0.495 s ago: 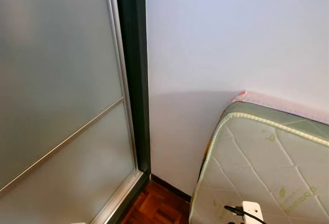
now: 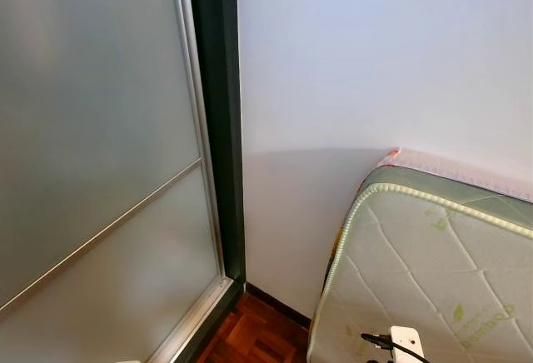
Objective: Clean up the room
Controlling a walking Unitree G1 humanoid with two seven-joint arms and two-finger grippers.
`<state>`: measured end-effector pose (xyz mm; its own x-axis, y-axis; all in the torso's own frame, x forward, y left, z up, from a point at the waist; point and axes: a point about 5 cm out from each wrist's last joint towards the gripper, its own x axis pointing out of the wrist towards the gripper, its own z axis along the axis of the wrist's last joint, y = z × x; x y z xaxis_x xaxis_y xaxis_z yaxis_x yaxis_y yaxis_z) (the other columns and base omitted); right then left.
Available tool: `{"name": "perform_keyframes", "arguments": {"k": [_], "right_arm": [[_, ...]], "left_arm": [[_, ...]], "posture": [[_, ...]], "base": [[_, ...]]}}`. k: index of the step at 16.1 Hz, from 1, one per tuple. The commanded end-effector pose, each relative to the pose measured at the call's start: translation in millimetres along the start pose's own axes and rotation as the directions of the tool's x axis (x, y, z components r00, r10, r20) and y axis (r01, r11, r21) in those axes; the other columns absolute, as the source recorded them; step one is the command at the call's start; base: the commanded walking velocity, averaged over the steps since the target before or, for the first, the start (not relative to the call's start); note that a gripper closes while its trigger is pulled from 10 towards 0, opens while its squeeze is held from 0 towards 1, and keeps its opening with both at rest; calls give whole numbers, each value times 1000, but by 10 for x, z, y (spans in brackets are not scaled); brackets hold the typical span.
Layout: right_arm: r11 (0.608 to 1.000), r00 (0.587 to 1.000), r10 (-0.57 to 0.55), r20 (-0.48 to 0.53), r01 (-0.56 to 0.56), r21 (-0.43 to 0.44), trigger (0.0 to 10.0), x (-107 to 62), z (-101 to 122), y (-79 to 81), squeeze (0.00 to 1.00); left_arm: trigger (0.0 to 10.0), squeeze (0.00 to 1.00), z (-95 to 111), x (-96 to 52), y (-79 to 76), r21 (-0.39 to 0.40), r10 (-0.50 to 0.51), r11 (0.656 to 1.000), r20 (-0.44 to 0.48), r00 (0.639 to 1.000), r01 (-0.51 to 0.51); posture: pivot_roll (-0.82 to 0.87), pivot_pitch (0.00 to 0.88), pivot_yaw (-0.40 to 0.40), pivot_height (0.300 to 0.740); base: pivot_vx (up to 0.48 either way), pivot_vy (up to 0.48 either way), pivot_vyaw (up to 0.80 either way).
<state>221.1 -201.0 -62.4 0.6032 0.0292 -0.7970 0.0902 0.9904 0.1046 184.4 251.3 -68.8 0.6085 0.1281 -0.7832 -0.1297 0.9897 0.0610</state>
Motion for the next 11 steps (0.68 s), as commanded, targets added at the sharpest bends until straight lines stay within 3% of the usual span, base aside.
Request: {"name": "perform_keyframes", "arguments": {"k": [1, 4, 8, 9, 11], "right_arm": [[1000, 1000, -5, -3, 5, 19, 10000, 0, 3, -3, 0], [1000, 1000, -4, -17, 4, 21, 10000, 1, -5, -5, 0], [1000, 1000, 3, -25, -3, 0, 10000, 1, 0, -4, 0], [1000, 1000, 3, -29, -3, -5, 10000, 1, -1, -5, 0], [1000, 999, 4, -32, -4, -8, 10000, 1, -1, -5, 0]], "left_arm": [[10000, 0, -29, -3, -2, -2, -1, 1000, -14, 1000, 1], [10000, 0, -24, -3, -5, -17, -2, 1000, -6, 1000, 1], [10000, 0, -10, -1, -1, 22, -5, 1000, -8, 1000, 5], [10000, 0, -2, 0, 5, 50, 0, 999, -7, 1000, 0], [10000, 0, -9, -1, 6, 33, 5, 999, -9, 1000, -4]], "posture": [[81, 0, -37, 740], [81, 0, -38, 740], [81, 0, -37, 740], [81, 0, -37, 740], [81, 0, -37, 740]], "base": [[0, 0, 0], [0, 0, 0], [0, 0, -752], [0, -480, -744], [0, -379, -744]]}}
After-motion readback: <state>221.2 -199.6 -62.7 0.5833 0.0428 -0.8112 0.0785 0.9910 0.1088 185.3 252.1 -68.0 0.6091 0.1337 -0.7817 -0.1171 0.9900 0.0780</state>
